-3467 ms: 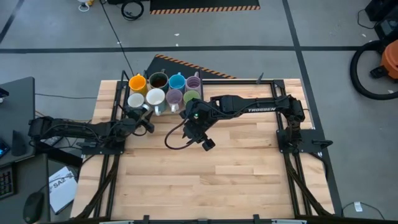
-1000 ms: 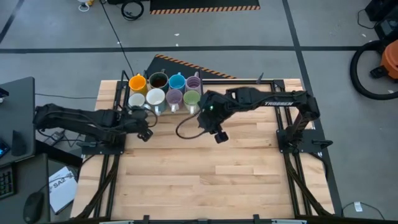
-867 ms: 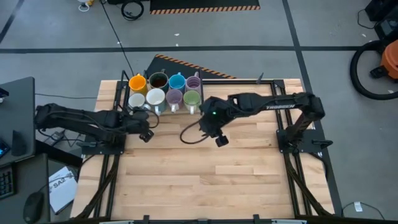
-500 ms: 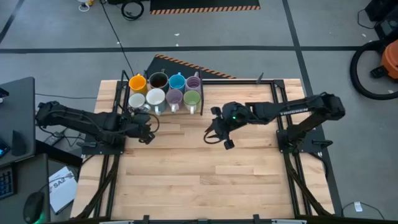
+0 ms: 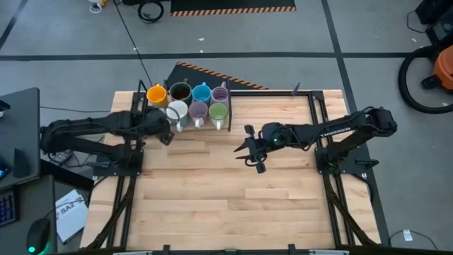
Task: Place coffee mugs
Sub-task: Put the blue patterned mug on the shelf
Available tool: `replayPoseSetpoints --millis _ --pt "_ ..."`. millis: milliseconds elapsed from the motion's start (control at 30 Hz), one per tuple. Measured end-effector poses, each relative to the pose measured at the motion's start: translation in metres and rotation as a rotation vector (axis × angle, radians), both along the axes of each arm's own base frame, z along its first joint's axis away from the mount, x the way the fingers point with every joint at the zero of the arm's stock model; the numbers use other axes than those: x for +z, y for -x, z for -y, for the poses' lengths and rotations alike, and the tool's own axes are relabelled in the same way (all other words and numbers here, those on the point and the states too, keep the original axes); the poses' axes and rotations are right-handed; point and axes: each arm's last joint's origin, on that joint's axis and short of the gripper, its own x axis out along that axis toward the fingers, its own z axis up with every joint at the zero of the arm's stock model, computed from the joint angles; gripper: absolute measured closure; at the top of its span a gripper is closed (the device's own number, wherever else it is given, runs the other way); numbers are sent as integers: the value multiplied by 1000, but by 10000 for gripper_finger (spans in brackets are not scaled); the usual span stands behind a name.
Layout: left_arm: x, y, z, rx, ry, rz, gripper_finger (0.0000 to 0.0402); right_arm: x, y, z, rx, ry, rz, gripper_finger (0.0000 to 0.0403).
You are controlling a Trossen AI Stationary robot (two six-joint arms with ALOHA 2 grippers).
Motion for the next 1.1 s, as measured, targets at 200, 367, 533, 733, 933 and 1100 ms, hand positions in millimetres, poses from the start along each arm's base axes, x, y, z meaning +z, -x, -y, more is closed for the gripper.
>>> replayPoseSetpoints --millis 200,367,533,733,933,1100 --pt "-4 -3 -28 72 105 -20 254 -5 2 -1 4 -4 15 278" --pt "-7 -5 -44 52 129 -49 254 -9 3 -2 11 -5 29 278" --pt "-7 -4 -49 36 147 -50 254 -15 5 -2 10 -5 52 278" --pt "-7 0 -58 56 145 -49 254 -14 5 -2 11 -5 61 278" --pt "-4 -2 -67 60 112 0 254 -14 5 -3 15 -7 68 278" --pt "-11 -3 -68 59 112 5 254 -13 5 -4 34 -14 74 278"
